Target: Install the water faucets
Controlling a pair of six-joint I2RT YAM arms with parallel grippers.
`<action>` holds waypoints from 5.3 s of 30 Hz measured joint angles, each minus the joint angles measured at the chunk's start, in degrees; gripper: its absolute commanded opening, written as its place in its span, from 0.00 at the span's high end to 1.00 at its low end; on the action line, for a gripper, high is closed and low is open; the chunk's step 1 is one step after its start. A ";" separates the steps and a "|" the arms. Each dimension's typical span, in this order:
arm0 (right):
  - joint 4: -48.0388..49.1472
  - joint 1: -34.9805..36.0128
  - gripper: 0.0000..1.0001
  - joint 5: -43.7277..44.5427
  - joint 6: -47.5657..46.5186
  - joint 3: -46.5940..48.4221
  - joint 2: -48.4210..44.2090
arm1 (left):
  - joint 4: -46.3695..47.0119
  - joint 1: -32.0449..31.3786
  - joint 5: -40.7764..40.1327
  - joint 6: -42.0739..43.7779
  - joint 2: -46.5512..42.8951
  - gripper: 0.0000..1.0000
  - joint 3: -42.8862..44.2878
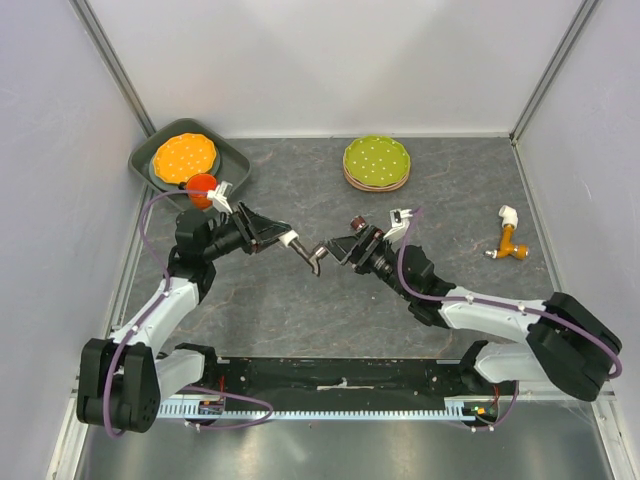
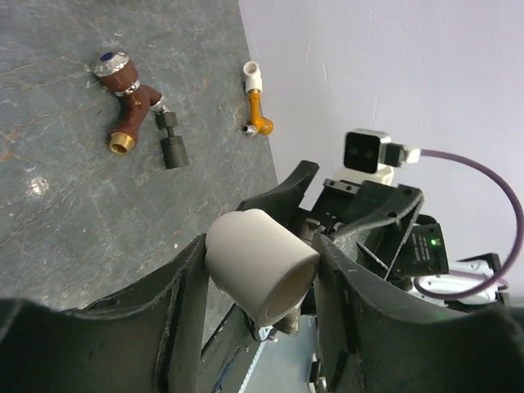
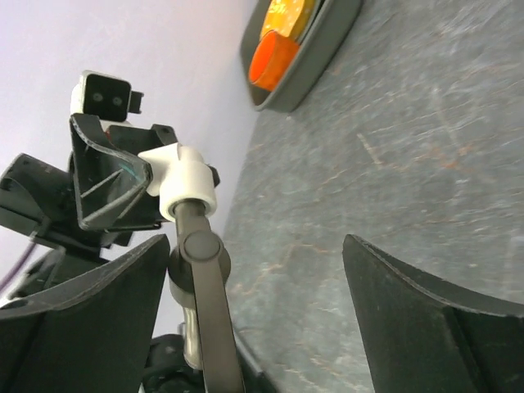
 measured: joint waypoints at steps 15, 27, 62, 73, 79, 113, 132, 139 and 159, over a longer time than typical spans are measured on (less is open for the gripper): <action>-12.66 4.22 0.02 6.03 -36.39 0.07 -11.85 | -6.58 2.23 -1.11 -0.79 0.37 0.98 -0.70; -15.87 18.38 0.02 10.75 -78.05 3.89 -8.44 | -9.25 2.38 -1.51 -0.72 0.37 0.98 -0.68; -3.39 25.03 0.71 29.86 -112.45 14.14 16.61 | -9.84 2.45 -0.63 -0.37 0.37 0.98 -0.04; -11.17 23.45 1.00 25.33 -93.44 16.09 13.68 | -9.55 2.49 -0.46 -0.35 0.37 0.98 0.02; -15.06 16.55 1.00 13.03 -74.12 16.13 10.10 | -7.52 2.71 -0.50 -0.37 0.33 0.98 0.02; 23.52 -5.66 0.07 -32.15 9.66 10.80 22.38 | -3.58 2.75 -0.61 -0.46 -0.17 0.98 0.02; -23.12 8.76 0.02 0.37 -56.89 9.51 -12.37 | -4.81 2.69 0.13 -0.59 -0.13 0.98 0.02; -22.14 28.92 0.02 20.83 -83.08 9.53 -8.48 | -4.96 2.69 0.13 -0.59 -0.13 0.98 0.02; 6.29 38.42 0.02 50.49 -129.59 19.06 26.99 | -5.38 2.69 0.13 -0.59 -0.13 0.98 0.02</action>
